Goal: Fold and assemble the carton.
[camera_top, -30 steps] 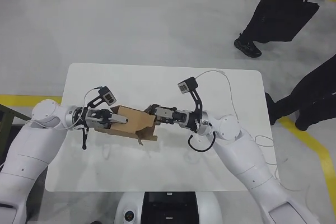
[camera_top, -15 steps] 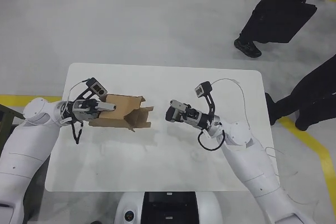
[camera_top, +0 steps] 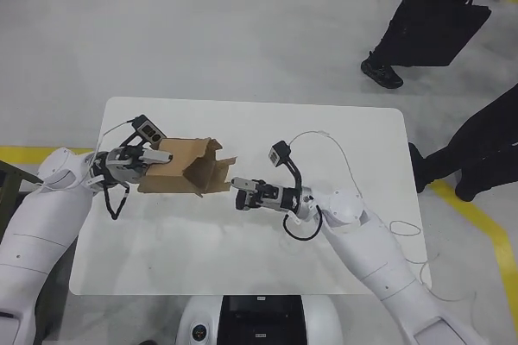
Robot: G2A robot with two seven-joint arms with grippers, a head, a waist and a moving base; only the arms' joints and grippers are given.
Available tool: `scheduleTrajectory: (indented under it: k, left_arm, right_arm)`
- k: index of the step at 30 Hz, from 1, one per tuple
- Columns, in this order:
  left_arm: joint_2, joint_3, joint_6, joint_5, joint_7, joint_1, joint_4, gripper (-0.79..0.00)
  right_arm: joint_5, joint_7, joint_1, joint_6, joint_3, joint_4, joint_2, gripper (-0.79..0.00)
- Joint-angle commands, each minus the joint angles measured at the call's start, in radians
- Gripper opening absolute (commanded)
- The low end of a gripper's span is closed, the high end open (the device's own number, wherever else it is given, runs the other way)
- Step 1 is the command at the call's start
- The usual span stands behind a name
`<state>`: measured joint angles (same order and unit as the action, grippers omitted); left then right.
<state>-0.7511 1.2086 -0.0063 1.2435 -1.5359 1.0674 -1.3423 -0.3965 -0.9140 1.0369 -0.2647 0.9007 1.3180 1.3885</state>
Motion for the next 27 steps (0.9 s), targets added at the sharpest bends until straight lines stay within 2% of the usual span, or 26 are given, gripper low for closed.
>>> scheduleTrajectory:
  k: [1,27]
  left_arm:
    - [0.000,-0.008,0.000,-0.005,0.000,-0.005,-0.002,-0.785]
    - [0.009,-0.080,-0.034,-0.045,0.000,-0.045,-0.005,-0.785]
  right_arm:
    - [-0.005,0.000,-0.009,-0.003,-0.009,0.001,0.003,0.000]
    - [0.049,0.006,-0.081,0.042,-0.075,0.021,0.025,0.000]
